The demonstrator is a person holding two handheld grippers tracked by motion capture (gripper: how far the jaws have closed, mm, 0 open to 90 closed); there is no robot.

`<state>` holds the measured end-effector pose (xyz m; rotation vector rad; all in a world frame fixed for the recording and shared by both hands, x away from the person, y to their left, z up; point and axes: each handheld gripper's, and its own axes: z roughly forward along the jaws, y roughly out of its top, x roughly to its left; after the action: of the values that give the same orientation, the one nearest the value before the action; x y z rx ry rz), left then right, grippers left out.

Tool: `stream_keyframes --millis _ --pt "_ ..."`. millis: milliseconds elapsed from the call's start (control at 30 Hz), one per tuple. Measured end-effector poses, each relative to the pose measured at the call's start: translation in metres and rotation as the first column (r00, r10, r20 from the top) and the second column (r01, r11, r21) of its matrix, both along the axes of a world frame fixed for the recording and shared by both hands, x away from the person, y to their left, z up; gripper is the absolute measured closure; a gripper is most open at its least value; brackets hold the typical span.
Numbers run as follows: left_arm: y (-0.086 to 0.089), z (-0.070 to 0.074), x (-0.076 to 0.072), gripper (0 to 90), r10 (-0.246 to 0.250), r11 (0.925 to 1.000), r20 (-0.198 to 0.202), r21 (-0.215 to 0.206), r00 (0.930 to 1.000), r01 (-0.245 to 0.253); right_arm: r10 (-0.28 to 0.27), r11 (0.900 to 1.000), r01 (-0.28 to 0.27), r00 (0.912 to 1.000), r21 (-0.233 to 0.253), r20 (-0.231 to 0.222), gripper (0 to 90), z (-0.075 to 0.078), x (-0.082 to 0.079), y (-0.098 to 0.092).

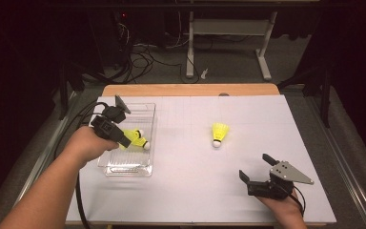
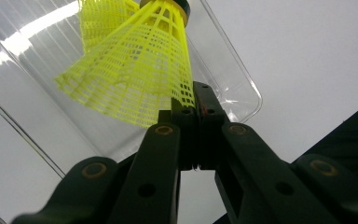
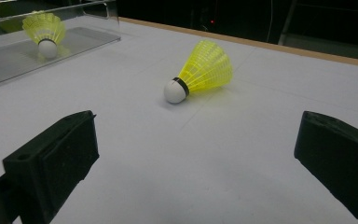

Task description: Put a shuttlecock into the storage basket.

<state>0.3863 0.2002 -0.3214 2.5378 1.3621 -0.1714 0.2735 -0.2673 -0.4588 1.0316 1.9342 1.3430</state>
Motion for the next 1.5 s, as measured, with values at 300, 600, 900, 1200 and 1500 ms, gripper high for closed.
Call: stream_keyframes --millis 300,600,900,1200,1500 --pt "-0.007 -0.014 -0.001 89.2 -0.011 0.9998 -0.026 0.013 0.9996 0.012 0.002 1.000 -0.002 1.0000 0.001 0.000 0.2 0.000 0.000 0.000" --pt "-0.016 -0.028 0.000 89.2 -0.029 0.9995 -0.046 0.013 0.9985 0.030 0.001 1.000 -0.001 1.0000 0.004 -0.004 0.2 0.000 0.000 0.000" --pt "-0.020 -0.040 0.000 89.1 -0.032 0.9994 -0.062 0.012 0.9975 0.033 0.002 1.000 -0.002 1.0000 0.003 -0.003 0.2 0.000 0.000 0.000" --pt "-0.022 -0.048 0.000 89.0 -0.034 0.9994 -0.067 0.007 0.9972 0.034 0.004 1.000 -0.004 1.0000 0.002 -0.003 0.2 0.000 0.000 0.000" --pt "-0.026 -0.047 0.000 88.7 -0.035 0.9994 -0.069 -0.010 0.9970 0.035 0.005 1.000 -0.005 1.0000 0.001 -0.005 0.2 0.000 0.000 0.000"
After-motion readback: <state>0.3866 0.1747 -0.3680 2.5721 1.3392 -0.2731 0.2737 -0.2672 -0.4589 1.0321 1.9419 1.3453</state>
